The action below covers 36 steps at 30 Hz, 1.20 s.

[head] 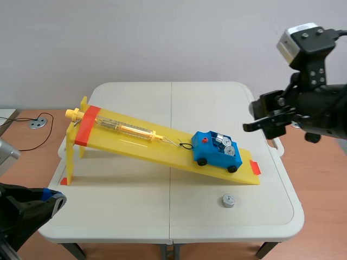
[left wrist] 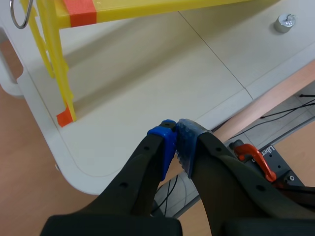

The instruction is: Place the four metal weights on the blue cart on the ramp.

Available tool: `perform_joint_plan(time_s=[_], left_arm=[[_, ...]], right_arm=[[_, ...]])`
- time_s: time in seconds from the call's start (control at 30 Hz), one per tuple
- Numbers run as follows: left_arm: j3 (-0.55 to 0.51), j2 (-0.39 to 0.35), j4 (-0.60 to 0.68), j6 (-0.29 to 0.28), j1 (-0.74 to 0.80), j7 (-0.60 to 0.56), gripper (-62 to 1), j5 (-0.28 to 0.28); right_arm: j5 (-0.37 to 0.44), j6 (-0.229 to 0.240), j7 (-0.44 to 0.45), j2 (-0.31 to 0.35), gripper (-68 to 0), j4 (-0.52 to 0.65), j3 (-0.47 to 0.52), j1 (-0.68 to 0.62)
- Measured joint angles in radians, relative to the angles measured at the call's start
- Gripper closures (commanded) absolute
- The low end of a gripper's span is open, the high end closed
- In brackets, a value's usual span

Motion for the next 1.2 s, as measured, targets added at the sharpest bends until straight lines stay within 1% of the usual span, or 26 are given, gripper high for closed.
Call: perform_joint_plan(time_s=[0.13,0.23,0.37,0.5,0.6,0.73,0.83,0.97,1.07,1.2], left_arm=[[0.0,0.0,0.0,0.0,0.0,0.0,-5.1,0.0],[0.0,0.0,0.0,0.0,0.0,0.0,-5.1,0.0],[0.0,0.0,0.0,0.0,0.0,0.0,-5.1,0.0],[0.0,0.0,0.0,0.0,-0.008,0.0,-5.1,0.0],[0.0,0.0,0.0,0.0,-0.014,0.0,-5.1,0.0],[0.0,0.0,0.0,0.0,-0.014,0.0,-5.1,0.0],[0.0,0.0,0.0,0.0,-0.014,0.0,-5.1,0.0],[0.0,0.0,0.0,0.0,-0.014,0.0,-5.1,0.0],[0.0,0.0,0.0,0.0,-0.014,0.0,-5.1,0.0],[0.0,0.0,0.0,0.0,-0.014,0.0,-5.1,0.0]], right_arm=[[0.038,0.013,-0.027,0.055,-23.7,0.095,0.074,-0.111],[0.053,0.018,-0.038,0.078,-25.4,0.151,0.128,-0.193],[0.053,0.021,-0.038,0.079,-25.3,0.179,0.173,-0.275],[0.052,0.022,-0.025,0.079,-25.3,0.172,0.171,-0.327],[0.05,0.027,0.016,0.072,-25.3,0.126,0.167,-0.329],[0.03,0.033,0.08,0.063,-25.3,0.026,0.137,-0.323],[-0.022,0.036,0.106,0.044,-25.3,-0.057,0.089,-0.306],[-0.104,0.037,0.137,0.021,-25.3,-0.153,0.001,-0.261],[-0.147,0.036,0.164,0.001,-25.3,-0.209,-0.055,-0.222],[-0.189,0.035,0.191,-0.038,-25.3,-0.275,-0.098,-0.167]])
